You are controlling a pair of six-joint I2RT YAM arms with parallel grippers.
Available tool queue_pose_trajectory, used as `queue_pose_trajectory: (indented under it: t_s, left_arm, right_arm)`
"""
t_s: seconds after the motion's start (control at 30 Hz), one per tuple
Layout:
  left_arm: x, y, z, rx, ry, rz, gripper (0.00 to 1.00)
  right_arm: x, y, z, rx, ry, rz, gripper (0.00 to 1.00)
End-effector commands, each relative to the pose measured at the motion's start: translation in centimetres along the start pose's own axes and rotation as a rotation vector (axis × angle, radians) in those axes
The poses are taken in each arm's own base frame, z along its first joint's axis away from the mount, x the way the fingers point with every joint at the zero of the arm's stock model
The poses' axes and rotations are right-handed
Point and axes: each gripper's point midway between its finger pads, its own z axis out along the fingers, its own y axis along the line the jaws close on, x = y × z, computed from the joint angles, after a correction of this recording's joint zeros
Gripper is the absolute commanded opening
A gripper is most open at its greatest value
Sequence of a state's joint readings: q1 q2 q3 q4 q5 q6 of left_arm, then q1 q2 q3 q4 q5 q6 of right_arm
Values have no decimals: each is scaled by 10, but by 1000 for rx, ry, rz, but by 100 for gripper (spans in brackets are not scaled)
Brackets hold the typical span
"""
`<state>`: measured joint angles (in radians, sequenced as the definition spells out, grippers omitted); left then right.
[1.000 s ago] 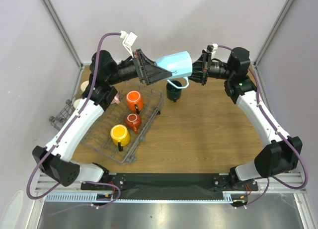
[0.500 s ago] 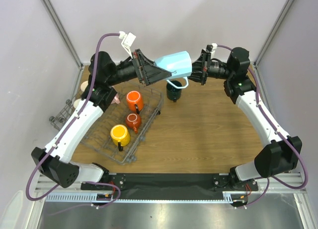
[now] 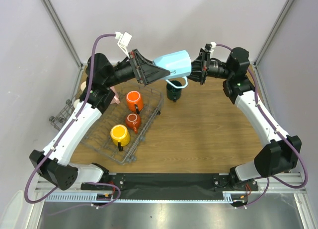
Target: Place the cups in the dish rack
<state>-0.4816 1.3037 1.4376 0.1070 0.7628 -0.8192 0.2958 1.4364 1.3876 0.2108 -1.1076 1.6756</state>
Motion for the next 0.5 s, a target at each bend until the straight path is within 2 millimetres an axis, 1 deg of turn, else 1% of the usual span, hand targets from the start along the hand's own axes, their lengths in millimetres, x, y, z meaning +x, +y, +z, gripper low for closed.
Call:
queue_pose_trajectory:
  t_s: [0.0, 0.07, 0.27, 0.4, 0.47]
  left_arm:
    - [-9, -18, -5, 57, -42, -8, 96]
    - [-9, -22, -6, 82, -43, -8, 99]
    - [-8, -24, -8, 77, -41, -4, 100]
    - [-10, -24, -7, 86, -56, -34, 100]
    - [-12, -28, -6, 103, -64, -42, 100]
  right_arm:
    - [15, 28, -3, -60, 10, -95, 0]
    - [13, 26, -3, -55, 1, -101, 0]
    - [13, 24, 0, -47, -3, -104, 0]
    - [11, 20, 2, -4, -7, -121, 0]
    - [11, 19, 2, 3, -10, -127, 0]
